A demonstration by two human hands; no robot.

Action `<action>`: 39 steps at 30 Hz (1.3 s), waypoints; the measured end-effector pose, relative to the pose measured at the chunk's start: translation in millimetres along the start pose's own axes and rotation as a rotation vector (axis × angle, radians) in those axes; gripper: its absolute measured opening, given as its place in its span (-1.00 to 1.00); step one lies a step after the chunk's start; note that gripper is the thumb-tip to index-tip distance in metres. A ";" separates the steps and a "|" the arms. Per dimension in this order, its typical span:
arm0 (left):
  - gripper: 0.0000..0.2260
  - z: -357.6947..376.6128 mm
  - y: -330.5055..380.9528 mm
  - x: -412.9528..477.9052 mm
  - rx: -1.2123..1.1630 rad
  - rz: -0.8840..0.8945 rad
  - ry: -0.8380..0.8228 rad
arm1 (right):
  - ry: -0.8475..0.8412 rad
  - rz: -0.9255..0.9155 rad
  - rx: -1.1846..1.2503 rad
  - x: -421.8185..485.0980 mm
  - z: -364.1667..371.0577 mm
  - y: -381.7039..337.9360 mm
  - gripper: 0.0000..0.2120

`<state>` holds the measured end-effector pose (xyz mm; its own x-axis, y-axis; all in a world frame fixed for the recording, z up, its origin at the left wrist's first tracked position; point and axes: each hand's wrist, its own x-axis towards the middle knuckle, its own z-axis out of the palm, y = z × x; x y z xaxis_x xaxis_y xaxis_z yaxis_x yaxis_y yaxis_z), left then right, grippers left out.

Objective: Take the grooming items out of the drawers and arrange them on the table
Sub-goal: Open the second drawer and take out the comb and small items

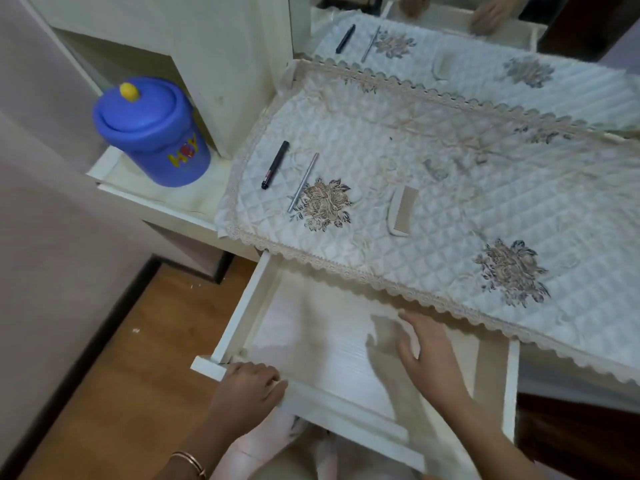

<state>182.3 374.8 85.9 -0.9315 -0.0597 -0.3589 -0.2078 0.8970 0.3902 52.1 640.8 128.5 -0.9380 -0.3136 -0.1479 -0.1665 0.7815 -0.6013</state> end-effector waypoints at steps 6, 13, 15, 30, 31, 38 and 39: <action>-0.35 2.7 -17.7 -3.8 0.084 0.159 -0.082 | -0.099 0.203 -0.150 -130.9 38.8 33.4 -0.52; -0.42 4.7 -25.1 1.7 0.089 0.202 -0.131 | 0.022 0.225 -0.320 -154.5 42.9 24.0 -0.61; -0.38 3.3 -23.1 4.0 0.041 0.177 -0.141 | 0.027 0.247 -0.347 -151.1 44.4 23.3 -0.76; -0.59 -25.0 28.4 86.4 0.080 0.067 0.179 | 0.197 0.314 -0.476 -43.0 15.7 37.7 -0.56; -0.64 -26.9 34.0 91.3 0.057 0.055 0.214 | 0.201 0.326 -0.467 -36.3 14.2 37.7 -0.61; -0.63 -35.4 54.6 120.6 -0.070 -0.085 0.193 | 0.200 0.398 -0.290 -6.4 15.1 55.6 -0.70; -0.64 -34.3 55.5 125.0 -0.066 -0.103 0.187 | 0.218 0.381 -0.282 -1.7 13.8 57.1 -0.70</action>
<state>44.1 402.1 91.8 -0.9422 -0.2348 -0.2389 -0.3178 0.8518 0.4163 48.4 678.5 83.6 -0.9845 0.1172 -0.1305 0.1516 0.9425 -0.2977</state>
